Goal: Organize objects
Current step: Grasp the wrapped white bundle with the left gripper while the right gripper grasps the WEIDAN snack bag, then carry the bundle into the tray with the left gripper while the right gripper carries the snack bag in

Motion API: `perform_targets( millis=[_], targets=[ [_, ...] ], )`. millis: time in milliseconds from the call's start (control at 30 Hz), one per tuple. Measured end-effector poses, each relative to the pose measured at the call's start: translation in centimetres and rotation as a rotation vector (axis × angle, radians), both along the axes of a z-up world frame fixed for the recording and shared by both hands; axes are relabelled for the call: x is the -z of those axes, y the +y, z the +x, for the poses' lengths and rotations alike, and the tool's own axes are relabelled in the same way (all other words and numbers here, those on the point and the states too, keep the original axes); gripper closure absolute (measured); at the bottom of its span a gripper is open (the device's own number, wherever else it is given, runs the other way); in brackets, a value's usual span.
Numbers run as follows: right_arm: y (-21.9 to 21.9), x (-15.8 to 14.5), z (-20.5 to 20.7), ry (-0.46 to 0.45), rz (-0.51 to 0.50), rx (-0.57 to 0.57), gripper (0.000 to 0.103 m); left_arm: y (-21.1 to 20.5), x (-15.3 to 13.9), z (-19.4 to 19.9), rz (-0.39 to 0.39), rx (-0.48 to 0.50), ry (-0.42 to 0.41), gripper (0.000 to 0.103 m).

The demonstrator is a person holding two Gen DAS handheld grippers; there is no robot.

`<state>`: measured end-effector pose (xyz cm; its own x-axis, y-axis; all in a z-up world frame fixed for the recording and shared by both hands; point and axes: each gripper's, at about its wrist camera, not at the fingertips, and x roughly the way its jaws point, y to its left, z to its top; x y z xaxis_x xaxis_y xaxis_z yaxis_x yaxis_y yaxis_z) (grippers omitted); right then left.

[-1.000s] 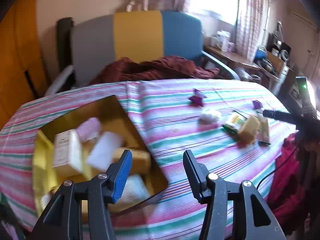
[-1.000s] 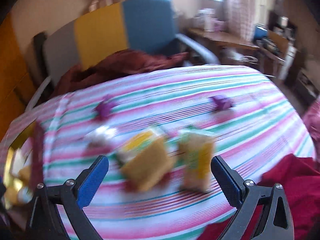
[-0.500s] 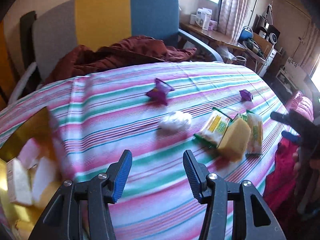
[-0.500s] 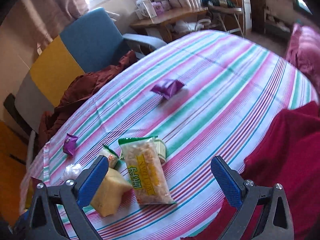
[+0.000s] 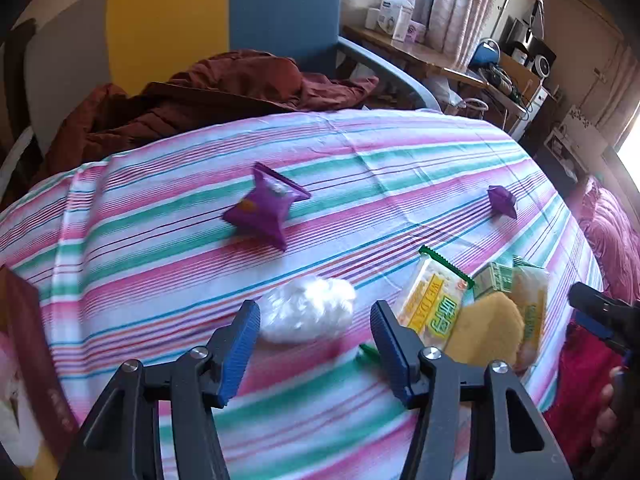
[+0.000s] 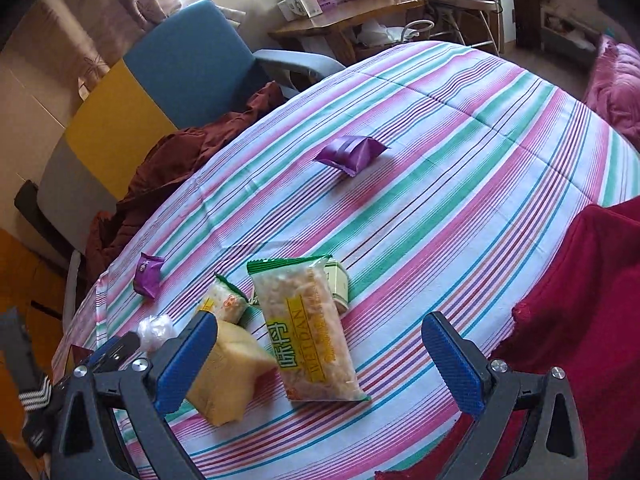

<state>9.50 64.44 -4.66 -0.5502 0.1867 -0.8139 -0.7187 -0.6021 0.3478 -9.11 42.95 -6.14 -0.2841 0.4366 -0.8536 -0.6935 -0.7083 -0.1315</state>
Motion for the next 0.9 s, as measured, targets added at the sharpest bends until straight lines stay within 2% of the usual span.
perform_targets(
  millis=[100,200,267,300,333,433,500,567,633,900],
  targets=[
    [0.2,0.1,-0.1,-0.026,0.033,0.007,0.001,1.2,1.6,-0.5,-0.039,0.006,0.0,0.045],
    [-0.2,0.4,-0.9,-0.057,0.056,-0.031,0.008,1.3,3.0,-0.8,-0.062,-0.005,0.013,0.045],
    [-1.1,0.7,-1.9,-0.094,0.097,-0.078,0.013,0.6,3.8,-1.1,-0.07,-0.031,0.003,0.053],
    [-1.4,0.8,-2.3,-0.113,0.118,-0.091,0.014,0.5,3.8,-1.0,-0.08,-0.027,0.035,0.064],
    [-1.6,1.0,-2.7,-0.135,0.139,-0.104,0.015,0.4,3.8,-0.7,-0.095,-0.01,0.068,0.066],
    [-2.1,2.1,-3.9,-0.194,0.156,-0.15,0.018,-0.3,3.7,-0.5,-0.078,-0.005,0.072,0.071],
    [-2.2,2.6,-4.3,-0.22,0.163,-0.17,0.026,-0.8,3.7,-0.4,-0.069,-0.009,0.067,0.073],
    [-2.2,3.2,-4.5,-0.256,0.173,-0.179,0.047,-1.1,3.6,-0.1,-0.067,-0.011,0.068,0.073],
    [-2.0,3.6,-4.4,-0.267,0.149,-0.184,0.057,-1.7,3.5,0.5,-0.069,-0.006,0.072,0.074],
    [-1.6,1.1,-2.9,-0.173,0.174,-0.136,0.058,-5.0,3.5,3.9,-0.05,-0.023,0.068,0.074]
  ],
)
